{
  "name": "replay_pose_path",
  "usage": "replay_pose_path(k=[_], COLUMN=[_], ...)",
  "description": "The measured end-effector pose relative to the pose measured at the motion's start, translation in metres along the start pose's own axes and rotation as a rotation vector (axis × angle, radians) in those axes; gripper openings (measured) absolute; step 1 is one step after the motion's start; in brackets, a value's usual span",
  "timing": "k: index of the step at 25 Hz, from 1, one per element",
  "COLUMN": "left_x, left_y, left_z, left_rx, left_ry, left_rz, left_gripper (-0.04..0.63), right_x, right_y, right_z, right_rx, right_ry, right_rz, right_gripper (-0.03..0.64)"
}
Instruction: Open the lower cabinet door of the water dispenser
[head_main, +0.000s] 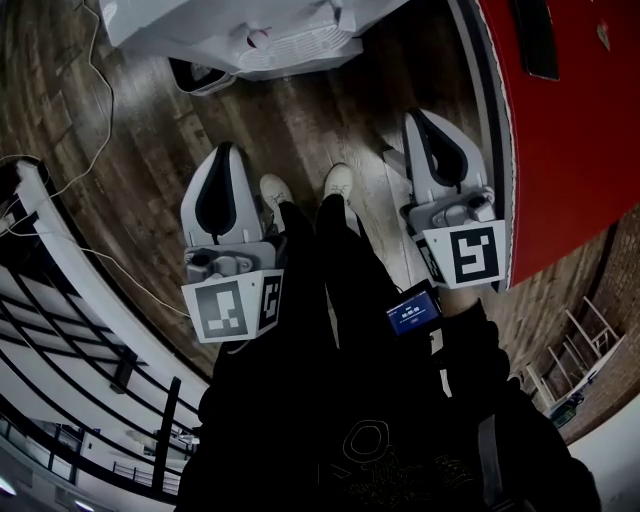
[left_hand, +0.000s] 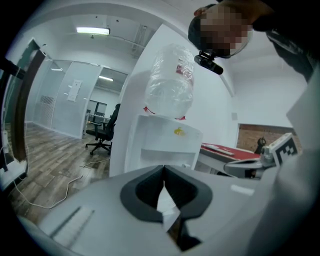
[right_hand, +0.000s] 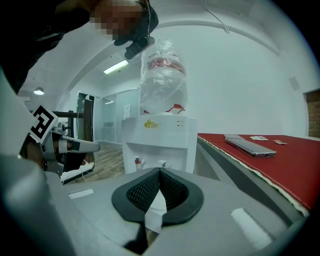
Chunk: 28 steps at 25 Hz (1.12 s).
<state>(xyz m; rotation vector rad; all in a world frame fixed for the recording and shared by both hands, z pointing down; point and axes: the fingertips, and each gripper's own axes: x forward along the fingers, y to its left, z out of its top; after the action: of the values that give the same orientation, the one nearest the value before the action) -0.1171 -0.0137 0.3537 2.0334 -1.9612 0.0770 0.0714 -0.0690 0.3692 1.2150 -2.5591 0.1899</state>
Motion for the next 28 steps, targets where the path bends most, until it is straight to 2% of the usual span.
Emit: replay_pose_path(k=[10, 19, 28], left_x=[0.012, 0.026, 0.03], left_y=[0.008, 0.013, 0.021], left_z=[-0.017, -0.033, -0.039], left_rx=[0.009, 0.008, 0.003], left_ry=[0.017, 0.048, 0.064], left_rz=[0.025, 0.034, 0.049], left_gripper=[0.008, 0.007, 0.008], right_x=[0.01, 0.029, 0.05], right_y=[-0.009, -0.02, -0.028], right_z=[-0.017, -0.039, -0.059], right_rx=[-0.005, 0.047, 0.012], right_ry=[0.022, 0.057, 0.098], right_rz=[0.001, -0.002, -0.006], right_gripper=[-0.002, -0.002, -0.001])
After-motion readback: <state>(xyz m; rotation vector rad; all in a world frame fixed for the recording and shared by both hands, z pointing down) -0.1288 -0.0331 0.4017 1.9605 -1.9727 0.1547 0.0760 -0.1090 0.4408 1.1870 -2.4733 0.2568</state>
